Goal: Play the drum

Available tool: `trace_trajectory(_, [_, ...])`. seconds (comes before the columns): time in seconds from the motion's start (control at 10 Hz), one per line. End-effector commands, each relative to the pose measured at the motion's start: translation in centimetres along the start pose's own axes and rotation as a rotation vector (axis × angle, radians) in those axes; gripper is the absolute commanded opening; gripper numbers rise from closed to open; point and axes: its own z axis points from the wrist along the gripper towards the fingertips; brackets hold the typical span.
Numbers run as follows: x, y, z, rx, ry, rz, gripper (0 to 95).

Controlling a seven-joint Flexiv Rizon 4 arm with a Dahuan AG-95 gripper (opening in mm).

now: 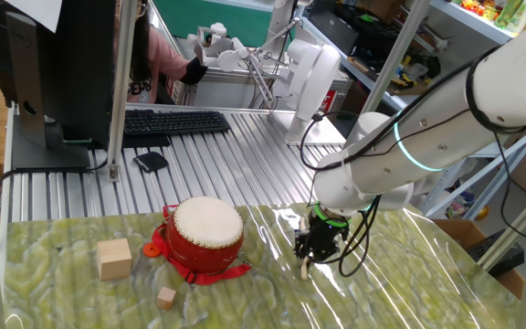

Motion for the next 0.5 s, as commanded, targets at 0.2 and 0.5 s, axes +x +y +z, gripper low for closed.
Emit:
trace_trajectory(0.2, [-0.03, 0.1, 0.03, -0.007, 0.002, 0.0, 0.0])
trace_trajectory(0.5, [0.01, -0.02, -0.25, -0.009, 0.003, -0.009, 0.0])
